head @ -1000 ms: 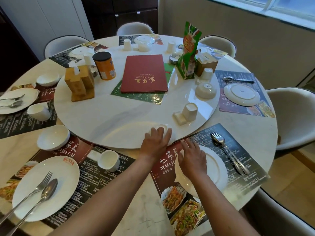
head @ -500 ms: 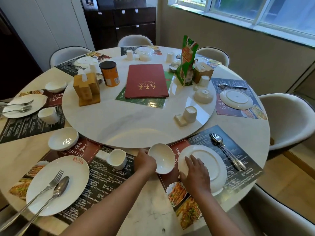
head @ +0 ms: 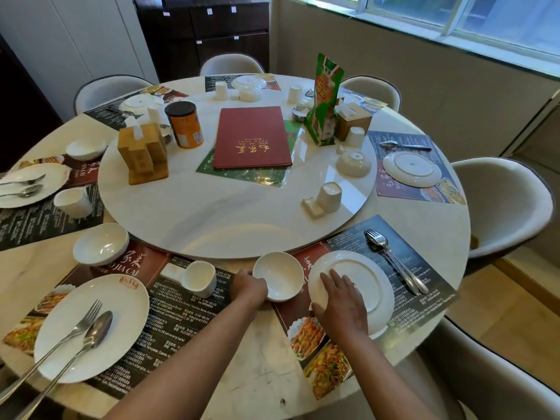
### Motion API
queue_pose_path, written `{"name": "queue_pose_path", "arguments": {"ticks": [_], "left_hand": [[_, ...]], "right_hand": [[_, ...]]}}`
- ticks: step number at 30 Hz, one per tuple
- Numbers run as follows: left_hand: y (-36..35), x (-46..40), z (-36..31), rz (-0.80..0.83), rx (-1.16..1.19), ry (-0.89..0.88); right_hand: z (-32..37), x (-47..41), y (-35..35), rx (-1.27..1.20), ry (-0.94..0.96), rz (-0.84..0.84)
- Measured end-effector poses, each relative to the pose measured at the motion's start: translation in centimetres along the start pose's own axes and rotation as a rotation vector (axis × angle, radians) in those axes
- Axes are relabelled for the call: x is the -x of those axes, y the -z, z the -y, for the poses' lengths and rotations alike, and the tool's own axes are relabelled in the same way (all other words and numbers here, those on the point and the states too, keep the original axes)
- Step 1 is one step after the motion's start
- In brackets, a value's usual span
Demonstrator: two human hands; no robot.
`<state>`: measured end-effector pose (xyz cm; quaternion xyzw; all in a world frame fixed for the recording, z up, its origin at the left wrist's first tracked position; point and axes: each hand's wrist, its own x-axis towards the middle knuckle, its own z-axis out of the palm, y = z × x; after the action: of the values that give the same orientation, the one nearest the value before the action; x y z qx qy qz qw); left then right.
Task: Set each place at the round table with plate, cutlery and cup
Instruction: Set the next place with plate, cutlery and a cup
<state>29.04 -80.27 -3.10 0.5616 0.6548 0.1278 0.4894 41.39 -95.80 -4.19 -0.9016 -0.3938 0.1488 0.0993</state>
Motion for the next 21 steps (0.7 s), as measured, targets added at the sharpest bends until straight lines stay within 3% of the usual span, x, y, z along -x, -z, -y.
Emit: {"name": "queue_pose_path", "arguments": {"ticks": [6,13,15,18,21], "left_hand": [[0.1,0.0,0.0,-0.015,-0.218,-0.076],[0.4,1.7,0.0,-0.043,-0.309,-0.144],[0.3,3.2,0.3,-0.127,-0.379,-0.287],[-0.7,5.8,0.6,-0.207,-0.473,-0.659],[-2.6,7.7,0.4,-0.094,-0.492,-0.911]], "right_hand": [[-0.1,0.0,-0.2,0.0,0.007,-0.018],[-0.1,0.0,-0.1,0.005,0.015,-0.024],[-0.3,0.1,0.0,-0.039,0.012,-0.026],[-1.0,0.2,0.4,-0.195,-0.002,-0.15],[-2.5,0.8,1.1,-0.247,-0.09,-0.299]]}}
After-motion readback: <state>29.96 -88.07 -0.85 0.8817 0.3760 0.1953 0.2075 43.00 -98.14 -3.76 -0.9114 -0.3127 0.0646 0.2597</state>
